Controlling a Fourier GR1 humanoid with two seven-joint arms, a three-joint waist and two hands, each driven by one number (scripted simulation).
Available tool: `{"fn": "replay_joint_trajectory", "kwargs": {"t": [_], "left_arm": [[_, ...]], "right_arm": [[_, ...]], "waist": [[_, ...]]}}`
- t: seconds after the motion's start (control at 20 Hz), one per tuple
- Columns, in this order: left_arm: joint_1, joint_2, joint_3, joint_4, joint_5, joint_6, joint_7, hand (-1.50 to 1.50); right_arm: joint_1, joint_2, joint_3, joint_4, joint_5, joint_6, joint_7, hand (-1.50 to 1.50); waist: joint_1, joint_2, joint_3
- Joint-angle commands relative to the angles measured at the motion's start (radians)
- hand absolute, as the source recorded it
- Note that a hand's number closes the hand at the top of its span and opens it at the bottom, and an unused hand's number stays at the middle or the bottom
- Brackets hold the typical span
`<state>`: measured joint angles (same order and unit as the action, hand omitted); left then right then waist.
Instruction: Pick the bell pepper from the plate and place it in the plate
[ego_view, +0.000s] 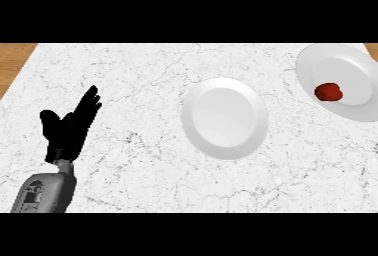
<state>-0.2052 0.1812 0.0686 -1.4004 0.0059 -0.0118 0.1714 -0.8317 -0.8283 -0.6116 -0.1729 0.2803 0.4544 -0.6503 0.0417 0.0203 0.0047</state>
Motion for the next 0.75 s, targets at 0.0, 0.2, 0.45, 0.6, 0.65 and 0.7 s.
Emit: {"fn": "replay_joint_trajectory", "kwargs": {"t": [0.0, 0.2, 0.45, 0.6, 0.65, 0.7], "left_arm": [[0.023, -0.017, -0.013, -0.023, -0.004, 0.004, -0.011, 0.00], [-0.020, 0.008, 0.014, -0.022, 0.003, 0.006, 0.018, 0.00], [-0.021, 0.007, 0.016, -0.006, 0.008, -0.006, -0.002, 0.00], [-0.034, 0.009, 0.017, 0.038, -0.008, -0.002, -0.025, 0.00], [-0.012, -0.002, 0.007, 0.017, 0.007, -0.016, -0.019, 0.00], [0.014, -0.012, -0.005, -0.009, -0.005, -0.003, -0.015, 0.00]], "right_arm": [[0.018, -0.032, -0.009, 0.010, -0.007, 0.027, -0.020, -1.50], [0.048, -0.049, -0.006, 0.001, -0.005, 0.018, -0.038, -1.50], [0.073, -0.078, -0.001, 0.004, 0.002, 0.026, -0.046, -1.50], [0.100, -0.101, 0.010, 0.006, 0.016, 0.023, -0.055, -1.50], [0.112, -0.109, 0.008, 0.006, 0.014, 0.041, -0.074, -1.50], [0.112, -0.077, 0.017, 0.016, 0.023, 0.000, -0.050, -1.50]], "waist": [[0.015, 0.004, 0.001], [0.009, 0.002, 0.001], [0.011, 0.004, 0.002], [0.008, 0.008, 0.003], [0.014, 0.008, 0.004], [0.019, 0.005, 0.003]]}}
